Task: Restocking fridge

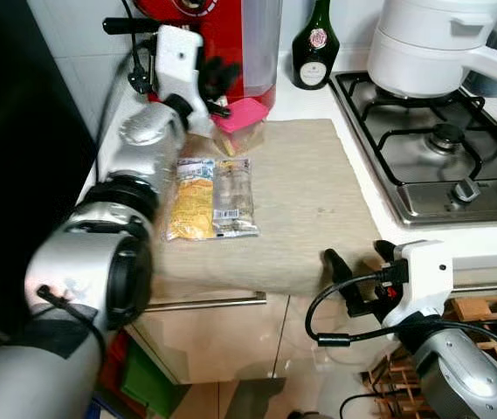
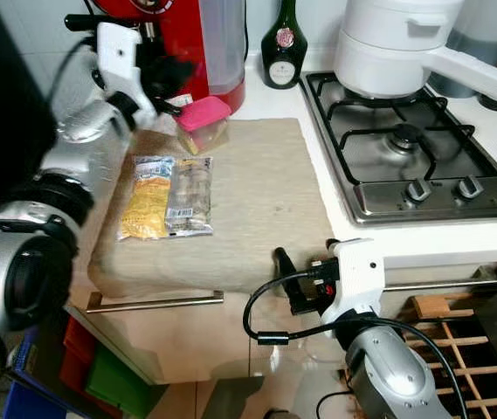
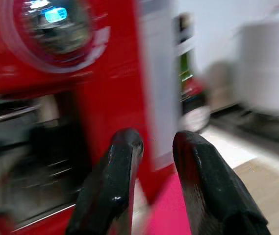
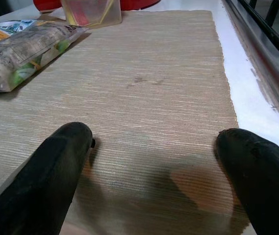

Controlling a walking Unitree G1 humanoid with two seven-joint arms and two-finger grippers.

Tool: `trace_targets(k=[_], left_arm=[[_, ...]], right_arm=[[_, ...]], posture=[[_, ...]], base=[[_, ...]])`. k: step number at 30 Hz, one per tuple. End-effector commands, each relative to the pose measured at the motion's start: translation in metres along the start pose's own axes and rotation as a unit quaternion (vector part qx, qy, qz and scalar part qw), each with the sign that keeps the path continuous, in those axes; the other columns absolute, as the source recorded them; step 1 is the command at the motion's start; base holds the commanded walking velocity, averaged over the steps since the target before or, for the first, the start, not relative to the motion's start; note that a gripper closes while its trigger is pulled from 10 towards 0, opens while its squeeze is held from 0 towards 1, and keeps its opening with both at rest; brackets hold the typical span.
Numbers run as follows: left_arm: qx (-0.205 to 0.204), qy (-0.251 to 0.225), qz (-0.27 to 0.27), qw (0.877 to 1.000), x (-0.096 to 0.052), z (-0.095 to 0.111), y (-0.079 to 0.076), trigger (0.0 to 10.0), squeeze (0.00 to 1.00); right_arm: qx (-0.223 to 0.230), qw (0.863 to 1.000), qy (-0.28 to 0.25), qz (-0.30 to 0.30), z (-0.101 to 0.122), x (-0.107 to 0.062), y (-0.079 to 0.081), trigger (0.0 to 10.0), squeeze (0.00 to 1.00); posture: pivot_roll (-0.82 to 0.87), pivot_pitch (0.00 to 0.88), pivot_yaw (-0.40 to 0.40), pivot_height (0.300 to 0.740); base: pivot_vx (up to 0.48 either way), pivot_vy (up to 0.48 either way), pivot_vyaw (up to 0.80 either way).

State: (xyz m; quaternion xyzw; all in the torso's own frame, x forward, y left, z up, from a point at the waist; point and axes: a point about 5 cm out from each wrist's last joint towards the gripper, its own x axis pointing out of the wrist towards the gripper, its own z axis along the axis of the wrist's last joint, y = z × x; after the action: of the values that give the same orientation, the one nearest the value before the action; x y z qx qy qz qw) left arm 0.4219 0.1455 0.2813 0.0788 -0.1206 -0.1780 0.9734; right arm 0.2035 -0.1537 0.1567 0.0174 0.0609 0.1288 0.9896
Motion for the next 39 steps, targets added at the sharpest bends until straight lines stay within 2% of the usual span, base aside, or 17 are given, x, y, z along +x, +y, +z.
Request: trace_targets(k=[1,3,6,10,14,16,22,26,28,32,35,37,39], left_arm=[[0.033,0.051,0.024,0.998,-0.008,-0.020,0.008,10.0,0.00],[0.048,0.085,0.045,0.994,-0.015,-0.031,0.016,10.0,0.00],[0.048,0.113,0.052,0.991,-0.020,-0.043,0.018,10.0,0.00],[0.057,0.137,0.047,0.988,-0.020,-0.052,0.011,10.0,0.00],[0.046,0.150,0.041,0.987,-0.018,-0.057,0.000,10.0,0.00],[0.033,0.146,0.026,0.988,-0.014,-0.058,-0.010,10.0,0.00],[0.011,0.128,-0.004,0.992,-0.008,-0.053,-0.026,10.0,0.00],[-0.031,0.091,-0.076,0.992,0.001,-0.044,-0.052,10.0,0.00],[-0.031,0.089,-0.083,0.992,0.002,-0.043,-0.054,10.0,0.00],[-0.052,0.065,-0.143,0.986,0.005,-0.037,-0.070,10.0,0.00],[-0.054,0.056,-0.163,0.984,0.006,-0.034,-0.077,10.0,0.00],[-0.036,0.053,-0.156,0.986,0.007,-0.032,-0.075,10.0,0.00],[-0.041,0.045,-0.152,0.987,0.007,-0.029,-0.073,10.0,0.00]], right_arm=[[0.013,1.000,0.019,0.007,-0.006,-0.001,0.002,10.0,0.00],[0.013,1.000,0.020,0.017,-0.005,-0.002,0.003,10.0,0.00],[0.008,0.999,0.025,0.031,-0.005,-0.003,0.004,10.0,0.00],[0.004,0.999,0.030,0.039,-0.006,-0.004,0.005,10.0,0.00],[0.003,0.999,0.032,0.041,-0.006,-0.005,0.006,10.0,0.00],[0.002,0.999,0.034,0.040,-0.006,-0.006,0.006,10.0,0.00],[0.001,0.999,0.036,0.039,-0.006,-0.007,0.005,10.0,0.00],[0.003,0.999,0.037,0.036,-0.006,-0.007,0.004,10.0,0.00],[0.003,0.999,0.037,0.036,-0.007,-0.007,0.005,10.0,0.00],[0.004,0.998,0.038,0.039,-0.007,-0.006,0.006,10.0,0.00],[0.005,0.998,0.039,0.042,-0.008,-0.005,0.007,10.0,0.00],[0.006,0.998,0.038,0.044,-0.008,-0.004,0.008,10.0,0.00],[0.006,0.998,0.038,0.045,-0.008,-0.003,0.008,10.0,0.00]], posture=[[-0.37,0.092,0.082,0.740],[-0.37,0.092,0.077,0.740],[-0.37,0.094,0.067,0.740],[-0.38,0.101,0.063,0.740],[-0.38,0.104,0.064,0.740],[-0.39,0.108,0.066,0.740],[-0.40,0.111,0.070,0.740],[-0.40,0.110,0.077,0.740],[-0.40,0.110,0.077,0.740],[-0.39,0.109,0.075,0.740],[-0.38,0.108,0.075,0.740],[-0.38,0.105,0.079,0.740],[-0.37,0.103,0.079,0.740]], base=[[0.000,0.000,0.00],[0.000,0.000,0.00],[0.000,0.000,0.00],[0.000,0.000,0.00],[0.000,0.000,0.00],[0.000,0.000,0.00],[0.000,0.000,0.00],[0.000,0.000,0.00],[0.000,0.000,0.00],[0.000,0.000,0.00],[0.000,0.000,0.00],[0.000,0.000,0.00],[0.000,0.000,0.00]])
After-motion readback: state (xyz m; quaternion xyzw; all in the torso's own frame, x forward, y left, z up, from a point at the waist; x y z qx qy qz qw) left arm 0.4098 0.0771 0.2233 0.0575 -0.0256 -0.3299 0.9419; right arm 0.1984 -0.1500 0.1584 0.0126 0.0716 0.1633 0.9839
